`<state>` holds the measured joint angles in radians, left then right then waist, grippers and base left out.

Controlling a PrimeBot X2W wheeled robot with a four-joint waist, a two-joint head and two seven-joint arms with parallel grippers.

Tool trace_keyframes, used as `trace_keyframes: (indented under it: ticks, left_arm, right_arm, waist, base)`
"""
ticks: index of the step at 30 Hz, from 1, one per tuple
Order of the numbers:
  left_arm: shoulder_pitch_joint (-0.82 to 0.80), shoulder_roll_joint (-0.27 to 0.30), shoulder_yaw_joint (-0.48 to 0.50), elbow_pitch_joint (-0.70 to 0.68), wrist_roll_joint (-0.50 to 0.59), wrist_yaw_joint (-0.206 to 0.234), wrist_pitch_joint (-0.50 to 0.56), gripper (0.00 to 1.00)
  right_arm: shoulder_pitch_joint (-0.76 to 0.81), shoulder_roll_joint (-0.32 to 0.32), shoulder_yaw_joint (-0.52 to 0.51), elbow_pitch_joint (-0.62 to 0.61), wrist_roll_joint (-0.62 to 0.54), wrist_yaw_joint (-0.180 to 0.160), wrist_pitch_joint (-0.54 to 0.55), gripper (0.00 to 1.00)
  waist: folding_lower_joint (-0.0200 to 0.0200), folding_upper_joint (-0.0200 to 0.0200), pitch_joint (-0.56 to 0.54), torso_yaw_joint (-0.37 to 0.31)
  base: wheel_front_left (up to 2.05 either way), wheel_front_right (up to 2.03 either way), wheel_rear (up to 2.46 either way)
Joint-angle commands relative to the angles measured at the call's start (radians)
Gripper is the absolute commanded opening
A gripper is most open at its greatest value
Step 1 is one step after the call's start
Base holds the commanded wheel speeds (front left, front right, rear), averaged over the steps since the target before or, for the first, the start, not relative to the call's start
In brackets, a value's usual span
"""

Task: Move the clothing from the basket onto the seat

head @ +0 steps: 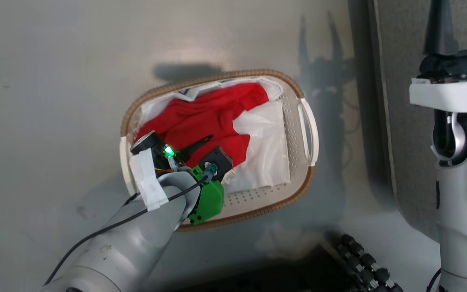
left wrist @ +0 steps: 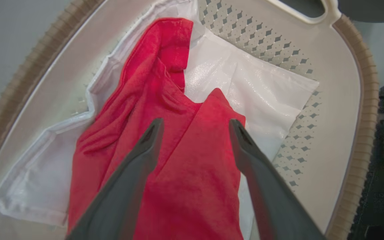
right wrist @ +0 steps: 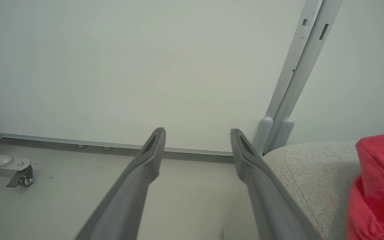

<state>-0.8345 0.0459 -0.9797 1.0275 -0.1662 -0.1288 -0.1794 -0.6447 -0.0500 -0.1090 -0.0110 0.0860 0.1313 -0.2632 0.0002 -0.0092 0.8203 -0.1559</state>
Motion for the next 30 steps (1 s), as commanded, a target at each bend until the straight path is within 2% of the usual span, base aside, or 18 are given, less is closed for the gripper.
trace_keyframes:
  ticks: [1, 6, 16, 20, 22, 23, 24, 30]
  left_arm:
    - [-0.036, 0.009, -0.013, 0.013, -0.004, -0.003, 0.008, 1.00]
    - [-0.076, 0.008, -0.051, 0.055, -0.011, 0.020, 0.030, 1.00]
    - [-0.121, 0.008, -0.070, 0.148, -0.052, 0.131, 0.111, 1.00]
    - [-0.116, 0.009, -0.072, 0.177, -0.071, 0.159, 0.166, 1.00]
    - [-0.110, 0.010, -0.073, 0.185, -0.082, 0.165, 0.183, 0.48]
    - [-0.106, 0.011, -0.073, 0.185, -0.088, 0.164, 0.186, 0.14]
    - [-0.100, 0.010, -0.072, 0.182, -0.098, 0.164, 0.190, 0.00]
    - [-0.073, 0.009, -0.083, 0.151, -0.127, 0.154, 0.160, 0.00]
  right_arm:
    - [-0.022, -0.001, -0.003, -0.014, 0.009, -0.001, -0.002, 1.00]
    - [-0.039, -0.001, 0.004, -0.038, 0.023, -0.001, -0.002, 1.00]
    - [-0.045, -0.002, 0.028, -0.043, 0.037, -0.001, -0.002, 1.00]
    - [-0.038, -0.002, 0.038, -0.043, 0.044, -0.001, -0.002, 1.00]
    - [-0.033, -0.002, 0.041, -0.042, 0.048, -0.001, -0.002, 1.00]
    - [-0.031, -0.002, 0.042, -0.041, 0.047, -0.001, -0.002, 1.00]
    - [-0.027, -0.002, 0.042, -0.039, 0.047, -0.001, -0.002, 1.00]
    - [-0.009, -0.002, 0.051, -0.018, 0.039, -0.001, -0.002, 1.00]
  waist:
    - [-0.0002, 0.0092, 0.137, -0.067]
    - [-0.0002, 0.0092, 0.182, -0.073]
    - [-0.0002, 0.0092, 0.206, -0.084]
    - [-0.0002, 0.0092, 0.202, -0.093]
    - [-0.0002, 0.0092, 0.200, -0.096]
    - [-0.0002, 0.0092, 0.198, -0.096]
    - [-0.0002, 0.0092, 0.195, -0.096]
    - [-0.0002, 0.0092, 0.154, -0.083]
  base:
    - [0.00, 0.00, 0.00]
    - [0.00, 0.00, 0.00]
    - [0.00, 0.00, 0.00]
    - [0.00, 0.00, 0.00]
    - [0.00, 0.00, 0.00]
    - [0.00, 0.00, 0.00]
    - [0.00, 0.00, 0.00]
    - [0.00, 0.00, 0.00]
